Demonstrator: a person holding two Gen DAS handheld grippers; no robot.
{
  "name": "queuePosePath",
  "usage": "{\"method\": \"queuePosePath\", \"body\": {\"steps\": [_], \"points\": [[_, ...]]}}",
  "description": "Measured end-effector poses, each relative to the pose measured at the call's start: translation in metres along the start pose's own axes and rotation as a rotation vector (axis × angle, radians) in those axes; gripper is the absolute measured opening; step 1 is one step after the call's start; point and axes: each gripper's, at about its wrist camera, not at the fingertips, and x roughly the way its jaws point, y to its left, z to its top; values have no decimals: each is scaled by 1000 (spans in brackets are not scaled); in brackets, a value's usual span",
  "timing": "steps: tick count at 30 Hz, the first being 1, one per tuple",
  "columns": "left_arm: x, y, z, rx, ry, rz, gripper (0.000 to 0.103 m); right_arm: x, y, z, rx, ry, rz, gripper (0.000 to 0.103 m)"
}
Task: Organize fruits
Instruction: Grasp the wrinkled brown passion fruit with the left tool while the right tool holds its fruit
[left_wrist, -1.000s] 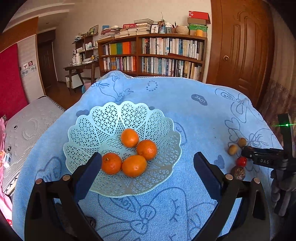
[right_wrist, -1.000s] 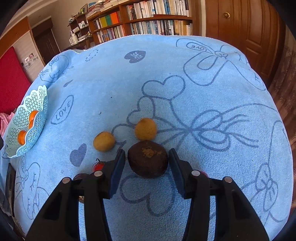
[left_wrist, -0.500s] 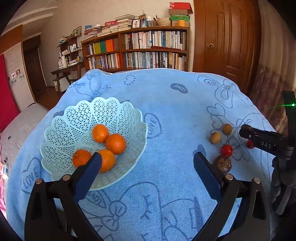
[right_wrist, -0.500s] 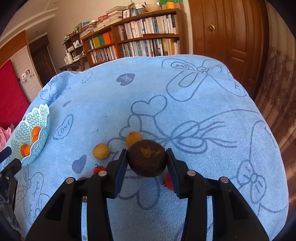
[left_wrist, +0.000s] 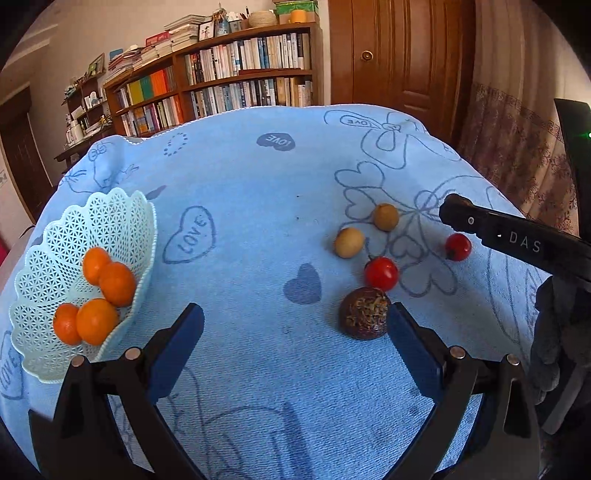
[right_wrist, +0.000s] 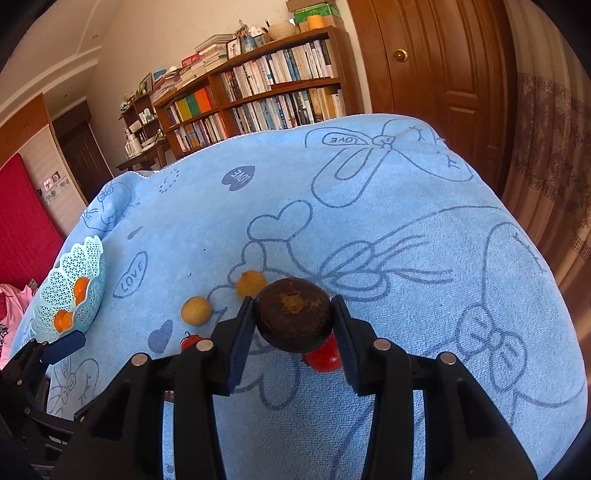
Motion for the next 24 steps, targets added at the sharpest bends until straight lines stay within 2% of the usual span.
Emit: {"method": "queuePosePath", "body": {"steps": [5,14,19,23,24], "points": [[13,-13,2,20,24,-22,98,2,0,-2,1,8,8,42],[31,-21,1,22,79,-87,75,5,1,-3,6,16,12,42],[37,-23,-2,15,96,-137,59,5,2,-4,4,17,12,42],[39,-22,-5,0,92,-158,54,6,1,-4,4,18,12,42],[38,-22,-5,-3,89,-163,50,6,1,-4,4,19,11,42]]}}
